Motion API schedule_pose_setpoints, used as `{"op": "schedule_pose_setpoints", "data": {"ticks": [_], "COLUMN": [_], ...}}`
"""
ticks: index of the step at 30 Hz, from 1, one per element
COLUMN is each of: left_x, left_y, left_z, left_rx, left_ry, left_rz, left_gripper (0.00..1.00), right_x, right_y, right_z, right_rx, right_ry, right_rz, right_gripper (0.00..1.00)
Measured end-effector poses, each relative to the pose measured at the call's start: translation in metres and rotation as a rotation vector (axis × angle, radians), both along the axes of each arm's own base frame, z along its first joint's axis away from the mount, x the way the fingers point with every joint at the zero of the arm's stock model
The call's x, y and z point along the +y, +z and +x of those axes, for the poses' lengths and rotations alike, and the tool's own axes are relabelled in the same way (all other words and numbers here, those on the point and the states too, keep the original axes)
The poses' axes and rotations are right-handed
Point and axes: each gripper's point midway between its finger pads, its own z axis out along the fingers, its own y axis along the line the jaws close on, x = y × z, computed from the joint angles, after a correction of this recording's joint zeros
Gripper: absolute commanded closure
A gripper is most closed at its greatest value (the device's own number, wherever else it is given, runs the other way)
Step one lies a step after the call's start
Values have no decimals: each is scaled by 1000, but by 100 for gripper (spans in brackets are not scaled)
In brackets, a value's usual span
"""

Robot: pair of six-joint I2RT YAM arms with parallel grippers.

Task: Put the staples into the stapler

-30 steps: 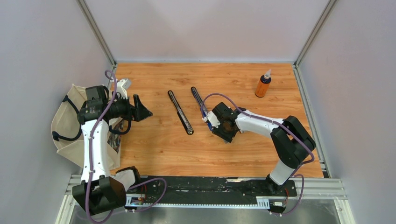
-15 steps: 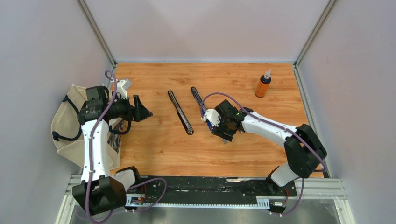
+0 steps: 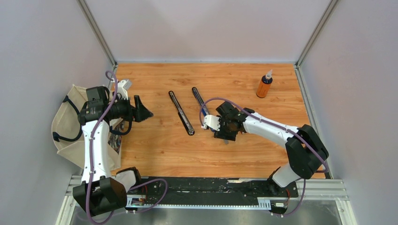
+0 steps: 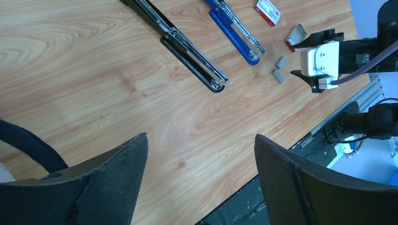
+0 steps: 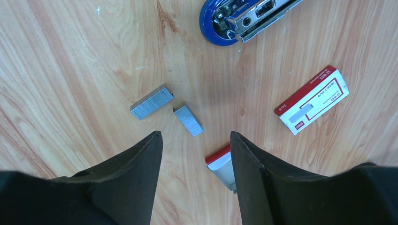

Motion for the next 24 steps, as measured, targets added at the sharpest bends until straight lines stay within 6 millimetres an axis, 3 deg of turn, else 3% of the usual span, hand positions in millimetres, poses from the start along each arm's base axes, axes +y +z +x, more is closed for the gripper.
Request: {"op": "schedule_pose_setpoints", "data": {"ticks": [3, 24], "left_x": [0, 0], "left_y": [0, 0], "left_z": [0, 0], "left_rx": [0, 0], "left_ry": [0, 2], "left_rz": [0, -1], "left_gripper": [9, 9], "right_x": [-1, -9], "right_y": [-1, -39], "right_z": [2, 0], "right_rx": [-5, 76], "right_ry": [28, 99], "right_rz": [-10, -105], "right_gripper": [45, 48]}}
